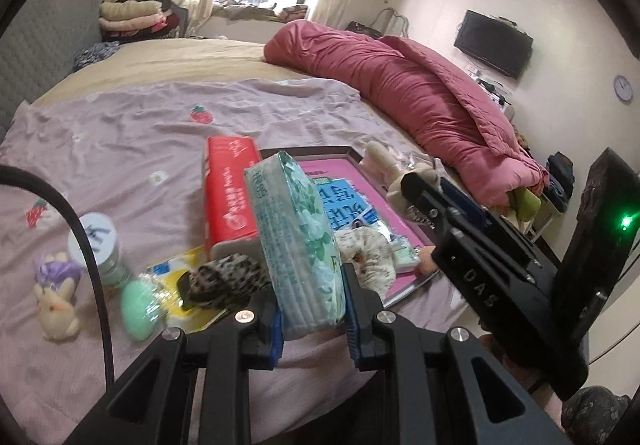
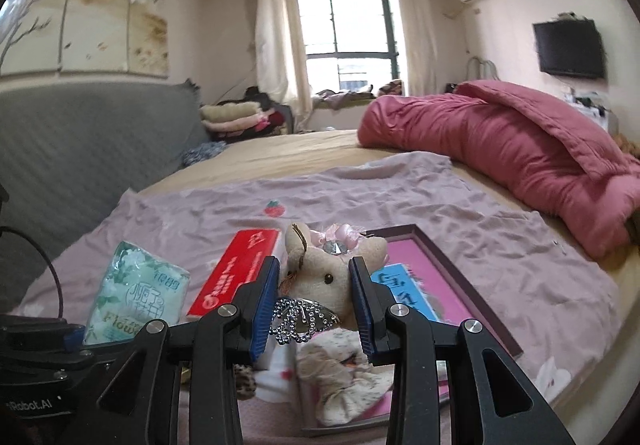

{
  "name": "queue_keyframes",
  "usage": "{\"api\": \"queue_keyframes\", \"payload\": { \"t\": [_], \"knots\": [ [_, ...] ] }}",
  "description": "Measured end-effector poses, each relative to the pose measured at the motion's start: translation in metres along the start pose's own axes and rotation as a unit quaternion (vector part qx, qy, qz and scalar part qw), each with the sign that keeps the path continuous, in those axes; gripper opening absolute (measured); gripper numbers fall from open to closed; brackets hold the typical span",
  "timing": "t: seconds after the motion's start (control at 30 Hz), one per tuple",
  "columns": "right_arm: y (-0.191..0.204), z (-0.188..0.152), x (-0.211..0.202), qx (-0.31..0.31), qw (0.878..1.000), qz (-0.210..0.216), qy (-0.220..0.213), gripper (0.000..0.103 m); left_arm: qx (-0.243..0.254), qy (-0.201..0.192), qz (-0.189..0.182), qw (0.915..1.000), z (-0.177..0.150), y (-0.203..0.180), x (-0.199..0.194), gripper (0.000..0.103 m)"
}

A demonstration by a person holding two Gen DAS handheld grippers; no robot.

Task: Organize soft objects
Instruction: 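Carry the plush bunny and mint tissue pack over the pink book tray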

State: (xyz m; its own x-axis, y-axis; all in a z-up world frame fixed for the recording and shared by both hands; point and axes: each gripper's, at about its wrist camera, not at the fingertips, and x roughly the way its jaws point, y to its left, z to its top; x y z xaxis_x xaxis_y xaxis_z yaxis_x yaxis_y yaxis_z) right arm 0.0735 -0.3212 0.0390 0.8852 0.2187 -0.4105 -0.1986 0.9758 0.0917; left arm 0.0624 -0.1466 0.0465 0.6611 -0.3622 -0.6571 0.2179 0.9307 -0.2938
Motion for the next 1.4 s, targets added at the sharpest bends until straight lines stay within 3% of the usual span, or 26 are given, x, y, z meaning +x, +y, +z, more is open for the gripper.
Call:
{"api": "queue_keyframes", "payload": {
  "t": [0.8,1.4],
  "knots": [
    [-0.091,-0.005,-0.004,0.087,0.991,-0.100,-0.009,0.036,0.058,0.001,-0.028,0.9979,0.036,-0.062,0.046,0.025],
    [-0.101,-0.014,0.008,0.093,0.991,-0.096,0.015,0.037,0.062,0.053,-0.022,0.9964,0.021,-0.069,0.107,0.025]
  ]
}}
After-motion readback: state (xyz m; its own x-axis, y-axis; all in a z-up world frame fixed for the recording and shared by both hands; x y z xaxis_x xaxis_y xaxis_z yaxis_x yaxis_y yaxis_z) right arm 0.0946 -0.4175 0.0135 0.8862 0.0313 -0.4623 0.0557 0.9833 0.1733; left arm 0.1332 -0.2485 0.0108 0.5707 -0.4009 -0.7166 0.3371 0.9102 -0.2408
